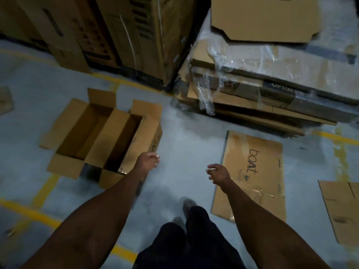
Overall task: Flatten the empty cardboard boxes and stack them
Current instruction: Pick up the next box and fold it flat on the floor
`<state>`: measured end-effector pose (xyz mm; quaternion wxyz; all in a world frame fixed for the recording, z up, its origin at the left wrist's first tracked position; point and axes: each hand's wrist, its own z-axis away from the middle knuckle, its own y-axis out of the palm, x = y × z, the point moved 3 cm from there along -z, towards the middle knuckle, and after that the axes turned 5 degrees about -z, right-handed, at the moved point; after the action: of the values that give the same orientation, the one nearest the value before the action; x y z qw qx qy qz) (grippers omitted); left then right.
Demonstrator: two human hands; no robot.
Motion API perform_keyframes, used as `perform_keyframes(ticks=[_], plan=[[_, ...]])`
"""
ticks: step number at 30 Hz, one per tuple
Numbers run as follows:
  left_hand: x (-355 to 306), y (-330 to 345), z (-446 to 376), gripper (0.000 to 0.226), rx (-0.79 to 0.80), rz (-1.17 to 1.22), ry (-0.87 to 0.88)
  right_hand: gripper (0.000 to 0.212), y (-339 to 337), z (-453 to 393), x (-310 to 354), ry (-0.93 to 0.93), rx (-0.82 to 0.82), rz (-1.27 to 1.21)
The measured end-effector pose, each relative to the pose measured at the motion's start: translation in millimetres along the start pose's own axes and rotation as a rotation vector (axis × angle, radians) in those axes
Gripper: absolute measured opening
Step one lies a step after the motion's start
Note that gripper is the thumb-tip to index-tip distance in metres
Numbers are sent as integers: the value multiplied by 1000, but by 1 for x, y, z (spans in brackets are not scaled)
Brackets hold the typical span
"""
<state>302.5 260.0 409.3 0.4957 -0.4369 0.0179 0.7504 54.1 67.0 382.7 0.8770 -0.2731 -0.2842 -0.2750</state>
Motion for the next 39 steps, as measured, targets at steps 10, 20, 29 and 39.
perform_keyframes(ticks=[10,20,29,39], plan=[[29,-139,28,28,-126,114,-113,19,101,37,99,-33,180,81],[107,-285,-14,25,-105,-50,-55,16,268,63,136,-119,163,208],[165,-385,-24,23,37,-163,-22,21,391,110,145,-142,75,218],[249,-387,-105,19,-5,-110,29,33,485,48,98,-115,138,289]])
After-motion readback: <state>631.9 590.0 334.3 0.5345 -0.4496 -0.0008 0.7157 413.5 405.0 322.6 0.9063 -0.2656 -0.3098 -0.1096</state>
